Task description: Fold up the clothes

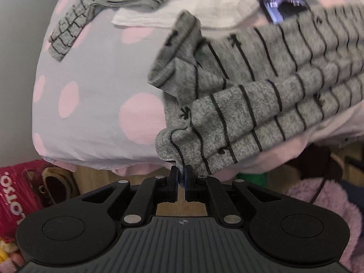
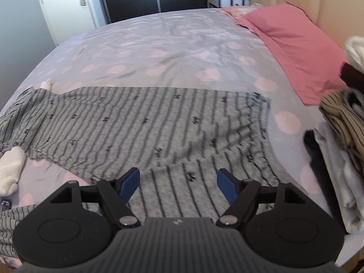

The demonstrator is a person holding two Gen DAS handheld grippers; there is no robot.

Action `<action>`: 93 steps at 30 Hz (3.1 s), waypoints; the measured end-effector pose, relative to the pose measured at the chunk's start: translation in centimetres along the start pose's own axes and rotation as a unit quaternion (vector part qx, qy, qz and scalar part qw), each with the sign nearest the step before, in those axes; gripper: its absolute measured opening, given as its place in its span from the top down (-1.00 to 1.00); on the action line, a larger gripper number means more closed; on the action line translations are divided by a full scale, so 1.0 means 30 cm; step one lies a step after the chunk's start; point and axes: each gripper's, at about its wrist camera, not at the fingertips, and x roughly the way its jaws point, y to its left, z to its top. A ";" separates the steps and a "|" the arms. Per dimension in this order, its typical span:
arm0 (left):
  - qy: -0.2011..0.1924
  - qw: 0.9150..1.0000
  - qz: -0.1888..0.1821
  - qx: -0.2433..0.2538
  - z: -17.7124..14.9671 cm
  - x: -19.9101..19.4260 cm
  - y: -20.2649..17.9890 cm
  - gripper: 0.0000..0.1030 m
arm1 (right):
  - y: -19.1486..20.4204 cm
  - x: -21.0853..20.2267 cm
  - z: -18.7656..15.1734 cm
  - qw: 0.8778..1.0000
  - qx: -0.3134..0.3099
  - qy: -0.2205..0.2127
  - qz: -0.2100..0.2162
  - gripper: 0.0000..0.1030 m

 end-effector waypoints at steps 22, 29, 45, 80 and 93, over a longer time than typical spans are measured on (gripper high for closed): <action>-0.157 0.977 -0.050 -0.135 0.256 -0.007 0.078 0.36 | 0.050 0.094 -0.013 0.999 -0.022 0.033 0.027 -0.50; -0.135 0.979 -0.037 -0.148 0.260 0.023 0.078 0.96 | 0.177 0.169 -0.024 0.992 -0.082 0.054 0.084 -0.23; -0.213 0.948 -0.033 -0.235 0.191 -0.139 0.199 0.97 | 0.457 0.142 -0.366 0.868 -0.414 0.135 0.237 0.72; -0.145 0.967 0.043 -0.206 0.266 -0.064 0.120 0.94 | 0.035 0.048 -0.370 0.907 -0.292 0.178 0.246 0.38; -0.137 0.967 0.065 -0.203 0.314 -0.070 0.091 0.94 | -0.570 0.118 -0.201 0.977 0.203 0.032 -0.061 -0.11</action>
